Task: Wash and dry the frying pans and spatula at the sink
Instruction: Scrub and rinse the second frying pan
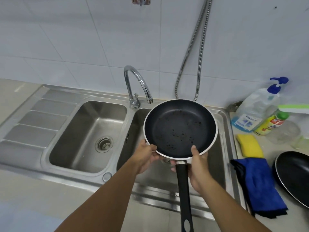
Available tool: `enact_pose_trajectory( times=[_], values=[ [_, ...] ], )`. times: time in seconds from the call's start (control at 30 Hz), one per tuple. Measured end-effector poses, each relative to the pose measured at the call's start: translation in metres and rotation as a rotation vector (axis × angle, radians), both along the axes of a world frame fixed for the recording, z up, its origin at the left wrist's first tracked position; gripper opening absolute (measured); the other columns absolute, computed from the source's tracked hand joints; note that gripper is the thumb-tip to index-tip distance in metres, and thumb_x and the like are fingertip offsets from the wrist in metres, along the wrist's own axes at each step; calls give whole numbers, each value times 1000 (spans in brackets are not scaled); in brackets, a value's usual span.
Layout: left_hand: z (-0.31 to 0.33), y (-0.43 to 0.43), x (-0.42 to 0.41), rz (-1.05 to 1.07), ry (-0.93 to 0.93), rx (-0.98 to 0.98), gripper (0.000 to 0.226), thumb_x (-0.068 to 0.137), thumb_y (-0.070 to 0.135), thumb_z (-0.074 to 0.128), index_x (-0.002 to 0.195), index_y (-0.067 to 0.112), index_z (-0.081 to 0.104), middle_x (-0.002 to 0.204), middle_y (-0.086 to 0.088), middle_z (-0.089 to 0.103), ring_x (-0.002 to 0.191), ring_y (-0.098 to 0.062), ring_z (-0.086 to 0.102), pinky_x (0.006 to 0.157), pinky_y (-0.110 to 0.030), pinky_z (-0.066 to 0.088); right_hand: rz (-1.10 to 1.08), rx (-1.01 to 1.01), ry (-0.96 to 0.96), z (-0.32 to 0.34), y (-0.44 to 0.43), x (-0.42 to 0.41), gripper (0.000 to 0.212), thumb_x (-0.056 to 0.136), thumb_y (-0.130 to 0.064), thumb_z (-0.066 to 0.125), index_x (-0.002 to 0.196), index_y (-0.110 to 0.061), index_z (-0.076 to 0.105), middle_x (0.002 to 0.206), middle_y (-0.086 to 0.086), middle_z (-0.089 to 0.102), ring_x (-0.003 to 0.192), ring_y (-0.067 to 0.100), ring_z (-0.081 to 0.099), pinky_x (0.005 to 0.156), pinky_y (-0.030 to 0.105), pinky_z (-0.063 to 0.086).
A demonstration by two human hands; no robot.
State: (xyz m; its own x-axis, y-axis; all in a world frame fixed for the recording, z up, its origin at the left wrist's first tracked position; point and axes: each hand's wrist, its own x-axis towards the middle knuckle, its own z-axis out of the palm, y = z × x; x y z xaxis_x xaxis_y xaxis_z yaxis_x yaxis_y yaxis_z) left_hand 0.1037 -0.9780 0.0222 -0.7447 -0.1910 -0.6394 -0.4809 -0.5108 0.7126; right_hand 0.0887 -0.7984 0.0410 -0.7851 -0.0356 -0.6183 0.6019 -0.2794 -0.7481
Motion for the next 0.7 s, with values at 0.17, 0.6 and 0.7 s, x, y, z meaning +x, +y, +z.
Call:
enact_pose_trajectory(
  times=[0.17, 0.6, 0.7],
  values=[
    [-10, -31, -25, -214, -44, -186, 37, 105, 11, 53, 141, 9, 42, 134, -18, 63, 104, -27, 69, 85, -36, 61, -118, 147, 63, -3, -21, -11, 41, 94, -10, 37, 129, -32, 39, 104, 29, 66, 52, 37, 61, 53, 49, 57],
    [17, -131, -151, -569, 179, -1241, 70, 92, 0, 49, 157, 8, 23, 162, -17, 28, 149, -36, 32, 121, -51, 31, 5, 174, 30, -15, 6, -8, 40, 87, -4, 37, 125, -7, 51, 76, 36, 64, 56, 42, 59, 53, 45, 50],
    [25, -128, -155, -579, 113, -1340, 54, 95, 3, 51, 147, 1, 37, 151, -22, 43, 139, -41, 45, 112, -53, 41, 10, 163, 31, -14, 0, -9, 37, 88, -3, 36, 122, -7, 51, 74, 36, 62, 56, 41, 58, 52, 45, 49]
  ],
)
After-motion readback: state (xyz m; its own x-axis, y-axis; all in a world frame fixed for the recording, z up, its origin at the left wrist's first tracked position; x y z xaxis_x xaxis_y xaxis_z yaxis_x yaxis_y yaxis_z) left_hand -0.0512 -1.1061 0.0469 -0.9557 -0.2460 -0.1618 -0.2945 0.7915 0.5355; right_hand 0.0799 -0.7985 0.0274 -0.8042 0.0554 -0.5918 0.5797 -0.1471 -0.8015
